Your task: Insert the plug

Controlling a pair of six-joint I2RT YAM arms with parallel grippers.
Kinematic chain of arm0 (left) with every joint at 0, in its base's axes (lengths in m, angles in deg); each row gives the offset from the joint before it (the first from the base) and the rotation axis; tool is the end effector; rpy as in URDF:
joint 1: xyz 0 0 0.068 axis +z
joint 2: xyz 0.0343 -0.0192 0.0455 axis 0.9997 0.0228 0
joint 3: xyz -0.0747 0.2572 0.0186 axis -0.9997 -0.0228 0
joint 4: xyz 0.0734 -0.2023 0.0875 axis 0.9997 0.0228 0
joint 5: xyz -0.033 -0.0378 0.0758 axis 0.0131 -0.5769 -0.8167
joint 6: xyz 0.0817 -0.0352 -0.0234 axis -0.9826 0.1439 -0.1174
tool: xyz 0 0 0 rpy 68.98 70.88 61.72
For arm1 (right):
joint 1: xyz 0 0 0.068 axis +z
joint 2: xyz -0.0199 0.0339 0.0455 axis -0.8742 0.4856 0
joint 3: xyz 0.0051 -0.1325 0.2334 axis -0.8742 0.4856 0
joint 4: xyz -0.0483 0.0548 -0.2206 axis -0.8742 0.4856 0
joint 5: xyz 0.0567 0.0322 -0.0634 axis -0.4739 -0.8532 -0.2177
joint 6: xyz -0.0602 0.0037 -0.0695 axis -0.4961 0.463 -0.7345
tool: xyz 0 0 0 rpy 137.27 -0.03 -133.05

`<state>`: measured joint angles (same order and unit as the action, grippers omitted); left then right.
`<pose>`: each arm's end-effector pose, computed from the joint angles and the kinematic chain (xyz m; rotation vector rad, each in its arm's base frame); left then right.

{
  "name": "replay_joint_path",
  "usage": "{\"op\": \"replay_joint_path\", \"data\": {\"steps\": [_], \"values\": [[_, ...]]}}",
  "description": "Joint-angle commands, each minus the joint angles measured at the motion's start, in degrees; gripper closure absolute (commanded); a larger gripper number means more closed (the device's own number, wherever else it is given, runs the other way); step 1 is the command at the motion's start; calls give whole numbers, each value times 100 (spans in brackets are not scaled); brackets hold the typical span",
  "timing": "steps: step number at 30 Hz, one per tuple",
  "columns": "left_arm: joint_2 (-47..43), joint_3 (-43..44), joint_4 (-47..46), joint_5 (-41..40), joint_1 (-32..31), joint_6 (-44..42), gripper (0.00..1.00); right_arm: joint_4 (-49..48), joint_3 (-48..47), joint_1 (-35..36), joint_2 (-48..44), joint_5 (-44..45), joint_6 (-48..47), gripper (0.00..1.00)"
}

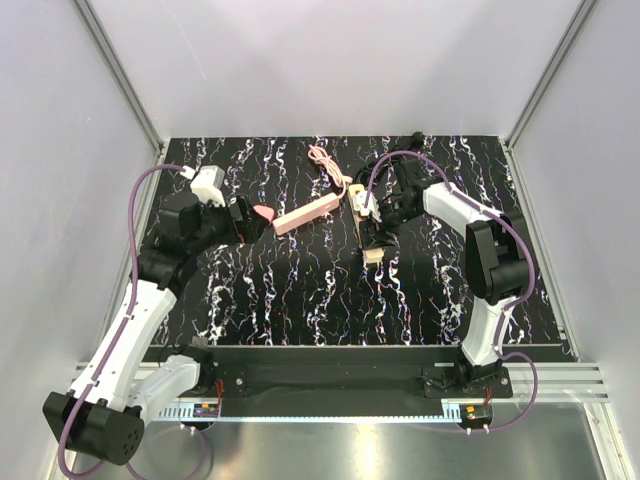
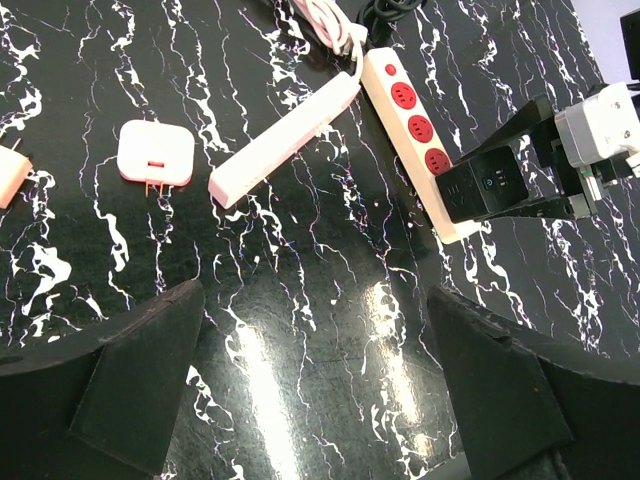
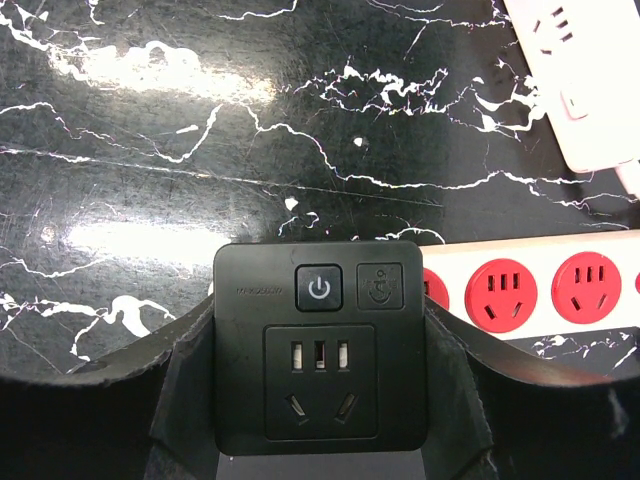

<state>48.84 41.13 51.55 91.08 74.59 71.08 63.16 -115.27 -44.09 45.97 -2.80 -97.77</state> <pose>0.2076 -0.0710 0.3171 0.0702 2.0259 -0.5861 0.3344 0.1613 0.1757 -1.8926 1.4923 0.6272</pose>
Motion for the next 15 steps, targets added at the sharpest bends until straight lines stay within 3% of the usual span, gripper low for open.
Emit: {"op": "replay_joint_path", "data": {"steps": [1,4,15], "values": [[-30,-30,-309,142,31,6,1,-537,64,-192,-46,1270,-96,44],[-48,-48,-318,142,40,-2,1,-537,20,-149,-37,1305,-78,35],[-56,-48,-327,195,40,-20,1,-520,-76,36,51,1296,-25,29]]}}
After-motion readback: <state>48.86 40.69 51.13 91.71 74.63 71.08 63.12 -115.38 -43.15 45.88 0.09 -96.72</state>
